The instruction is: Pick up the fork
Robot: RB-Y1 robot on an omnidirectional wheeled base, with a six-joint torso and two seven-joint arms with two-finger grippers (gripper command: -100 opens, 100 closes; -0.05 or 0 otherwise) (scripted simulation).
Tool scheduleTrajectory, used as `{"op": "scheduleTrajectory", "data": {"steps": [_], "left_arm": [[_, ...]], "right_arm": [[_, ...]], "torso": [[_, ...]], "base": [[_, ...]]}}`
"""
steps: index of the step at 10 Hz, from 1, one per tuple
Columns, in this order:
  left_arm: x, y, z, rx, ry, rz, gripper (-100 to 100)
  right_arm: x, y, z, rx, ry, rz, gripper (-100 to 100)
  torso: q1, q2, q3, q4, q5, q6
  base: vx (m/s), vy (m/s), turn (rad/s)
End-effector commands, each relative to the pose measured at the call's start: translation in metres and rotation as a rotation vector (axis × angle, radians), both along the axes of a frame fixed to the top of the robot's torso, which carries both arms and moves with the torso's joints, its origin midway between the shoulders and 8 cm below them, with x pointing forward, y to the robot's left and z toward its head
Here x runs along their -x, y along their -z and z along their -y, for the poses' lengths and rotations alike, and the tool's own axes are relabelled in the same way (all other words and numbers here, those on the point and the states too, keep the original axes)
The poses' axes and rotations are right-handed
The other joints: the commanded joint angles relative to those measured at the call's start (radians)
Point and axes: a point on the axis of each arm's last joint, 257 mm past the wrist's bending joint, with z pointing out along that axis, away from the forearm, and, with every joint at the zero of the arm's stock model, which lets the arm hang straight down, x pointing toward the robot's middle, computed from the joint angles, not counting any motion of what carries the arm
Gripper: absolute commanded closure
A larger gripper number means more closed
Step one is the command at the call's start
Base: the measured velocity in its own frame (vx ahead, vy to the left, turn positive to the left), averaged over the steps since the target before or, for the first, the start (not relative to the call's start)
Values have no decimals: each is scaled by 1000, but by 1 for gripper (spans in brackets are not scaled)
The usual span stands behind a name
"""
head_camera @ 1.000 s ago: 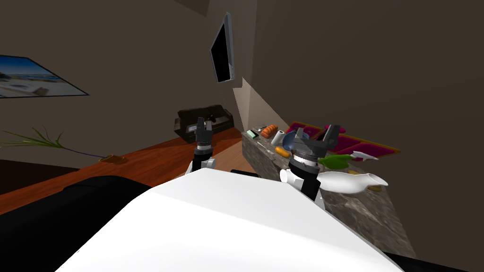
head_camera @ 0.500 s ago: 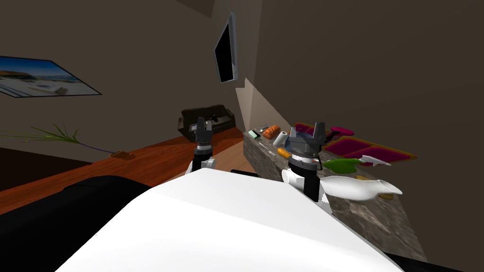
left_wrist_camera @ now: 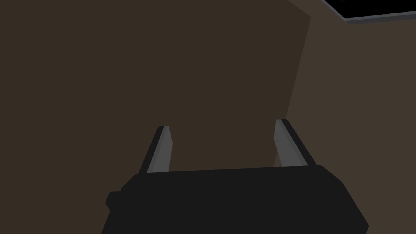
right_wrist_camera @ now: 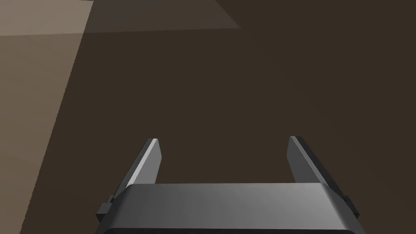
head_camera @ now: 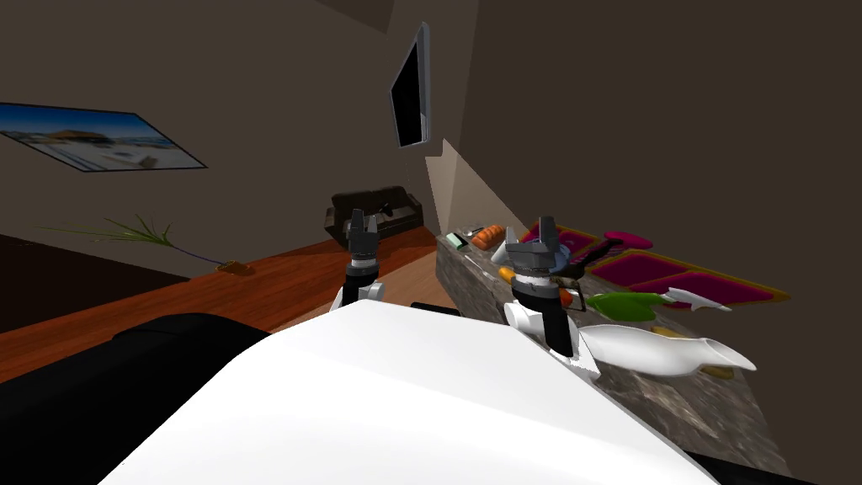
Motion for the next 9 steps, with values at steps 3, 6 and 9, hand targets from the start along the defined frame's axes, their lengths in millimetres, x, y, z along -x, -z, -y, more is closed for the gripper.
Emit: {"op": "scheduleTrajectory", "data": {"steps": [3, 6, 9], "left_arm": [[0, 0, 0, 0, 0, 0, 0], [0, 0, 0, 0, 0, 0, 0], [0, 0, 0, 0, 0, 0, 0]], "right_arm": [[-10, 10, -18, 69, -50, -48, -100], [-19, 22, -38, 144, -103, -105, -100], [-23, 32, -49, 213, -136, -141, -100]], "torso": [[0, 0, 0, 0, 0, 0], [0, 0, 0, 0, 0, 1], [0, 0, 0, 0, 0, 0]], "base": [[3, 5, 87], [3, 8, 119], [3, 6, 95]]}}
